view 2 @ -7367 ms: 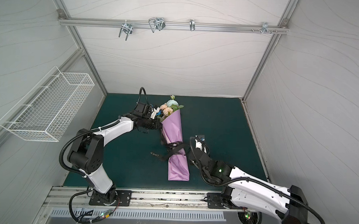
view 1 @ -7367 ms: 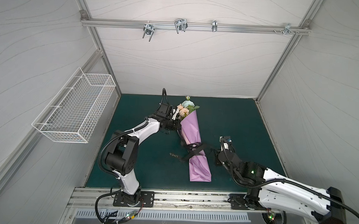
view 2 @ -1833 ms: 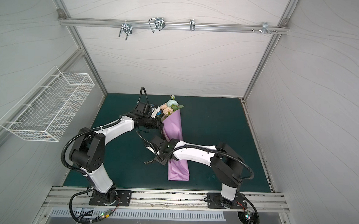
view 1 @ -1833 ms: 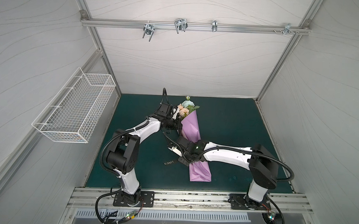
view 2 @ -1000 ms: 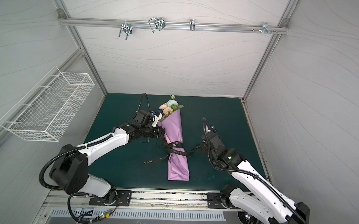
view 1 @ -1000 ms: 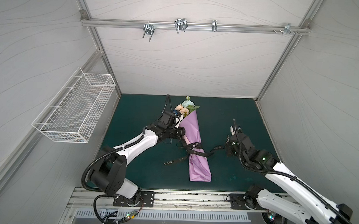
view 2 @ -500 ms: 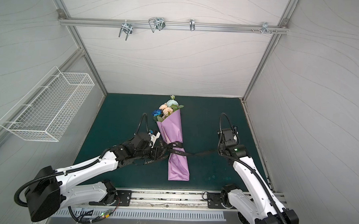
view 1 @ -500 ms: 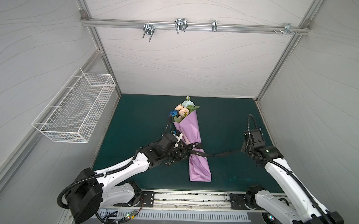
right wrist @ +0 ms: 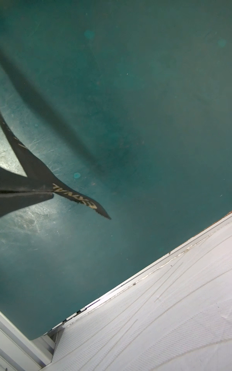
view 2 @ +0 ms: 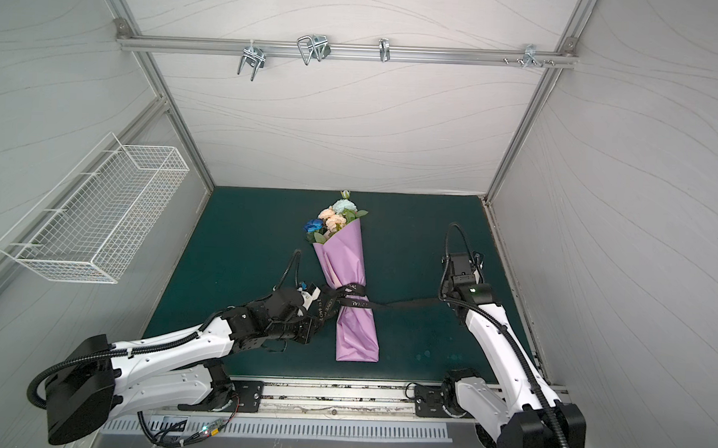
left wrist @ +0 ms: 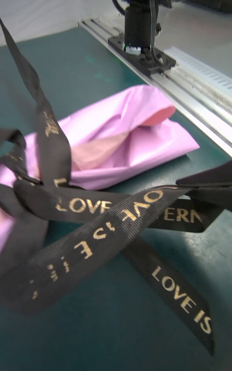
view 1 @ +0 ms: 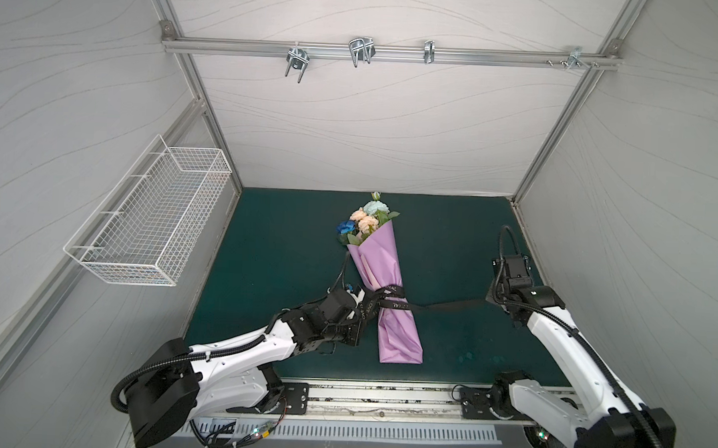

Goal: Tie the bouquet of fake flowers
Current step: 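Pull the ribbon ends outward with both grippers, away from the cone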

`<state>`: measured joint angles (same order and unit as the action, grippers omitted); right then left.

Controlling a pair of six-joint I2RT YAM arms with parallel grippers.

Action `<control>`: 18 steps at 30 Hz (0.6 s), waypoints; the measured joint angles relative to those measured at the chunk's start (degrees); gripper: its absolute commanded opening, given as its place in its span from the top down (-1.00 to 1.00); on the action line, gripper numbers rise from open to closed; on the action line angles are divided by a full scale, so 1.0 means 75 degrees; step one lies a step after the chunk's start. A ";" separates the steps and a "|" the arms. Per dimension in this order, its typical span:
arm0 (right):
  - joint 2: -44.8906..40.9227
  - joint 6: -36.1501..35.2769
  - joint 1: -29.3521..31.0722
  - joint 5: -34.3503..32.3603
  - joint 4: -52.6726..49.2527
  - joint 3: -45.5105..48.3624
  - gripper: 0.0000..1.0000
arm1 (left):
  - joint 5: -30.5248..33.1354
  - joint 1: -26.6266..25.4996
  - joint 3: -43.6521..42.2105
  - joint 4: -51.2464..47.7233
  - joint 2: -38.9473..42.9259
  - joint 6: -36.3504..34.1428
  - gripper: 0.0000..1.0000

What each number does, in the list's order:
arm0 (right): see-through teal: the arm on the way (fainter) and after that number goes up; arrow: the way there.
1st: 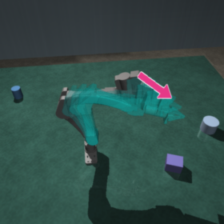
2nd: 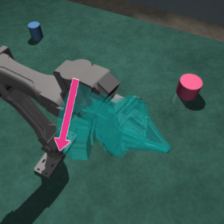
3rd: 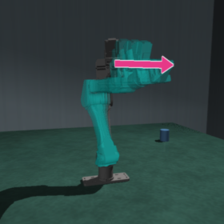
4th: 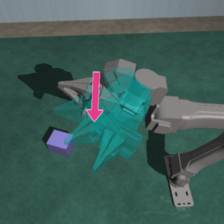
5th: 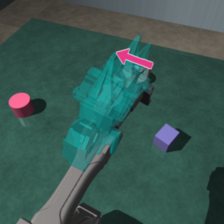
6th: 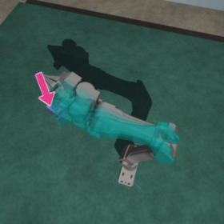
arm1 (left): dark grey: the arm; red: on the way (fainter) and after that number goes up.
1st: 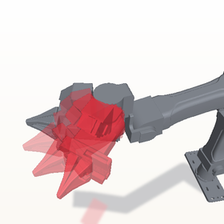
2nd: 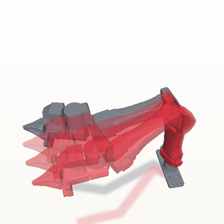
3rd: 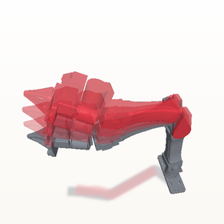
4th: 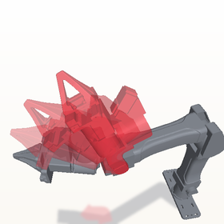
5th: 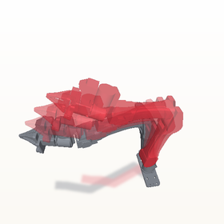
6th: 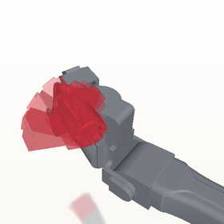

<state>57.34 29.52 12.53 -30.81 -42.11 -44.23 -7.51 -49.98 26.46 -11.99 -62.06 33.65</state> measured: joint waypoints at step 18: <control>0.0061 -0.0070 -0.0947 -0.0111 -0.0344 -0.0341 0.45 | 0.0207 -0.0058 -0.0431 -0.0009 -0.0746 0.0332 1.00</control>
<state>57.80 28.99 5.43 -31.64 -44.69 -46.78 -5.96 -50.41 23.22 -12.05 -67.66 36.14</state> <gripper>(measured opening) 0.053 0.047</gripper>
